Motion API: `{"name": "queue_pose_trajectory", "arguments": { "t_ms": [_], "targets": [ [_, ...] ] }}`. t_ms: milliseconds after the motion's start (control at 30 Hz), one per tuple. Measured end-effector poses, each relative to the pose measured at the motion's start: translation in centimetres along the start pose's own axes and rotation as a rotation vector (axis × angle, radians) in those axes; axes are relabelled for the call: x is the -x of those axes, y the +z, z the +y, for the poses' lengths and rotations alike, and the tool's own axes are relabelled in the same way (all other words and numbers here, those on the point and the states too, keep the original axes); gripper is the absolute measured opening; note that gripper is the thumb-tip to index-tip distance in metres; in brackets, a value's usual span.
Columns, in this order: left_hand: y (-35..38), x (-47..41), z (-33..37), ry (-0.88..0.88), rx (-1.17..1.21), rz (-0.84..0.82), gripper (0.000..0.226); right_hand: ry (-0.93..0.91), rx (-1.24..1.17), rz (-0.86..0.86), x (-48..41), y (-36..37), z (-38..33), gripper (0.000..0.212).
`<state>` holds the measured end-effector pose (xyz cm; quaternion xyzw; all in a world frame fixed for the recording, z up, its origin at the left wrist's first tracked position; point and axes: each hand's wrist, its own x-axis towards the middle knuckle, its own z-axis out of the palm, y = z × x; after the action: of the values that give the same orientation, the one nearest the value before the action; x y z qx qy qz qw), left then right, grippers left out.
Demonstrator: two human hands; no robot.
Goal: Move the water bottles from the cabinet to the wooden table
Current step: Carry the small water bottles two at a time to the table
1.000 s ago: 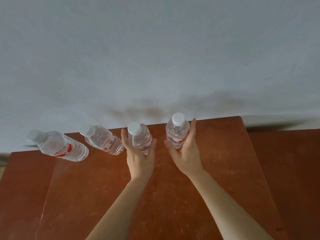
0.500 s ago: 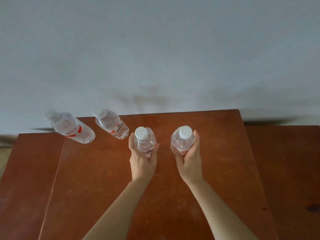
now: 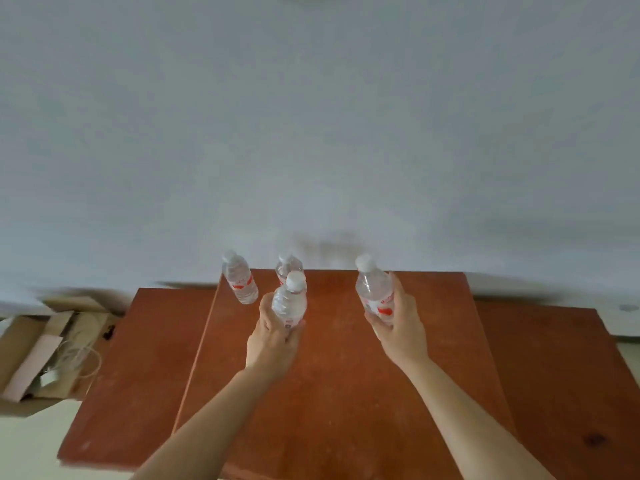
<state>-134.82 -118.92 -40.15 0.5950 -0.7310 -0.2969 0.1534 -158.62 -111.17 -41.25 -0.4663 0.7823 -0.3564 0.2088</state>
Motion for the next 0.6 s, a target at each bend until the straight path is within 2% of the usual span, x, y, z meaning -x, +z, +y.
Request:
{"name": "queue_pose_trajectory", "arguments": {
  "t_ms": [100, 200, 300, 400, 500, 600],
  "targets": [
    [-8.4, -0.1, 3.0, 0.034, -0.078, 0.176, 0.078, -0.183, 0.001, 0.096, -1.8, -3.9, -6.7, 0.086],
    [-15.7, 2.0, 5.6, 0.130, -0.134, 0.435, 0.076, -0.396, 0.031, 0.192, -3.2, -6.7, -12.9, 0.085],
    [-20.9, 7.7, 6.4, 0.179, -0.329, 0.675, 0.078, -0.595, 0.071, 0.223, -2.4, -7.9, -18.1, 0.084],
    [-23.4, 15.3, 5.0, 0.038, -0.522, 0.847, 0.082, -0.807, 0.076, 0.181, 0.4, -6.8, -22.2, 0.086],
    [-23.9, 22.6, 3.0, -0.162, -0.581, 0.957, 0.086, -0.964, 0.083, 0.080, 3.6, -4.4, -25.1, 0.087],
    [-24.4, 30.4, 1.1, -0.379, -0.673, 0.986, 0.090, -1.115, 0.032, -0.046, 8.8, -1.6, -28.5, 0.089]
  ]
}}
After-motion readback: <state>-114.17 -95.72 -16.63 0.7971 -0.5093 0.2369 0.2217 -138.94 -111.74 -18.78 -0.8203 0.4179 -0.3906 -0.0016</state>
